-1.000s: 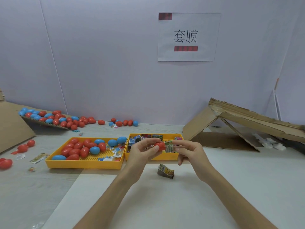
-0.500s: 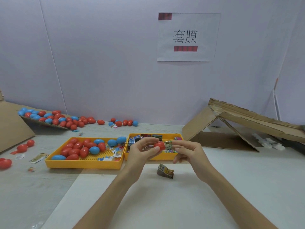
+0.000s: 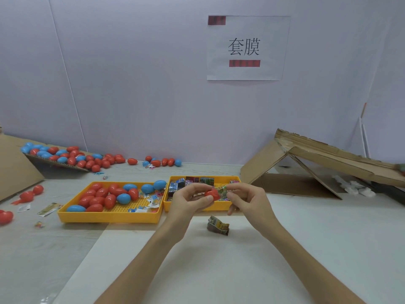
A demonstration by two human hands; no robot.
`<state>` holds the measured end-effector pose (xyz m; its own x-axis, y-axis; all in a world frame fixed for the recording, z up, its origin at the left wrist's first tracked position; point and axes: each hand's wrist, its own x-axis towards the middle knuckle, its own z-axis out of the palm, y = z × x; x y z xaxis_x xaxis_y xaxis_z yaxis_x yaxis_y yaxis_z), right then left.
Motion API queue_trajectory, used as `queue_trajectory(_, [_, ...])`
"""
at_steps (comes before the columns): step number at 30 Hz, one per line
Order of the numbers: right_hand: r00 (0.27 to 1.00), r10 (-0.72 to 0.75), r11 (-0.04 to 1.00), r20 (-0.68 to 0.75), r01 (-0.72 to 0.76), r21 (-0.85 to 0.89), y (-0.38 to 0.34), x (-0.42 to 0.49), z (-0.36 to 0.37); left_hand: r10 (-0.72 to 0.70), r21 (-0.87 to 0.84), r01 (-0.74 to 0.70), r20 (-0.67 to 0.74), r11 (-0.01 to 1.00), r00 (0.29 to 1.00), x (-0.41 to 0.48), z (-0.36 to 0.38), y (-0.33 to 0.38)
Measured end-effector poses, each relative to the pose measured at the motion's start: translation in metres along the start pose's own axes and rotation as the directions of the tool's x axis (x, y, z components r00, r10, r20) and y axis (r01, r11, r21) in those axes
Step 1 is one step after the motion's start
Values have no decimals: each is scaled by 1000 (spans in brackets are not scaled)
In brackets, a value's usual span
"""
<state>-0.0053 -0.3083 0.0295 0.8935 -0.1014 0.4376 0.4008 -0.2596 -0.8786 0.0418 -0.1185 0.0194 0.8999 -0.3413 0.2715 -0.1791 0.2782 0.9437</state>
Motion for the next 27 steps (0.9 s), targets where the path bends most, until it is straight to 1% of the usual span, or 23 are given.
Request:
queue_trajectory(6, [998,-47,999,-32,46,-20,3,1,-1,6,149,-4,-13,989,1000,-2,5,4])
queue_trajectory(10, [996,-61,998,-57,59,-32,4,1,0,10,117,-7,-19,993,1000,-4,6,5])
queue_trajectory(15, [997,-18,997,-72,23,68,1,2,-2,7,73,-5,-23,997,1000,-4,6,6])
queue_trajectory(17, [998,-10,995,-56,15,100,-1,2,-3,-1,86,2,-4,996,1000,-4,5,6])
queue_trajectory(20, [1000,6,995,-19,-4,99,-2,1,-3,-13,104,11,20,994,1000,-4,6,5])
queue_trajectory(27, [998,59,993,23,-61,98,-1,2,-1,49,128,-46,-19,991,999,-3,5,6])
